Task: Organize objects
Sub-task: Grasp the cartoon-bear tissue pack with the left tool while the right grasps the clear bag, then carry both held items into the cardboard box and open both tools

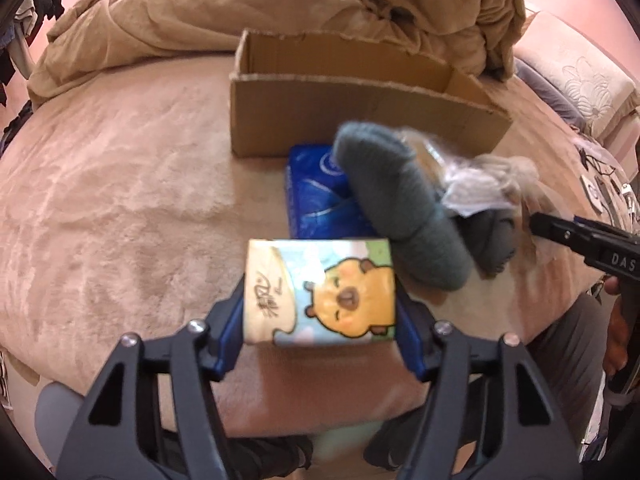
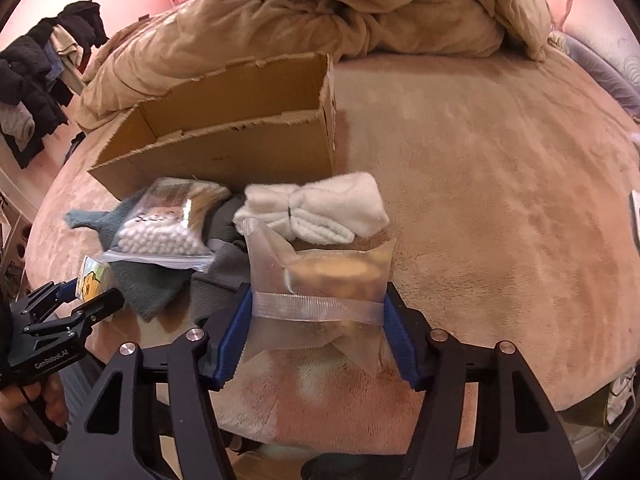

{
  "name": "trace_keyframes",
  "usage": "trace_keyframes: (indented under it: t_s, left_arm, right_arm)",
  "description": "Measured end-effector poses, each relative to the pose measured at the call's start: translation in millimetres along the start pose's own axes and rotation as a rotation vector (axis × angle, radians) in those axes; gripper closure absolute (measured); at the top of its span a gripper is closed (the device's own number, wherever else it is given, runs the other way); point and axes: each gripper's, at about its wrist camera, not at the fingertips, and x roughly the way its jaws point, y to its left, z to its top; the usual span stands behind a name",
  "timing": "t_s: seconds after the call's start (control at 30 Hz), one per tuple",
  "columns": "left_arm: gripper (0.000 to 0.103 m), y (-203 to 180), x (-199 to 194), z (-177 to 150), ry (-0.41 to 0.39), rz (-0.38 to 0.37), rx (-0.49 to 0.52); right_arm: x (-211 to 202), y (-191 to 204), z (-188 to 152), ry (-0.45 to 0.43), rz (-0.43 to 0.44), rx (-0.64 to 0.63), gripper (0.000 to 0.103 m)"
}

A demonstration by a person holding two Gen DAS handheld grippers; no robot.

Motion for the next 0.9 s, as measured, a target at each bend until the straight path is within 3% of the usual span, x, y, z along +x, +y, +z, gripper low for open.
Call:
trace_keyframes:
  t_s: [0.17,0.5,0.7,0.9]
  left_arm:
    - [0.038,-8.2,-39.3,6.9,-0.031,-0.005,0.013]
    - [0.038,-15.7,-103.6,55.1,-0.144,-0.044,0.007]
    - [0.038,-17.1,-122.9,89.6,-0.208,-0.073,0.016]
    - [0.038,-21.8,-120.7,125.4,-0.257,-0.102,0.028]
  right_arm:
    - [-28.1,6.3,0.9,-0.041,-0.002,-0.011,0.038]
    - [-94.9,24.9,27.9,-0.162,0.007,-0.054,0.038]
    - [-124.0,43.1,51.7,-0.235,0.048,-0.111,0.038]
    - [-123.5,51.4,79.3,-0.285,0.054,-0.151,0.038]
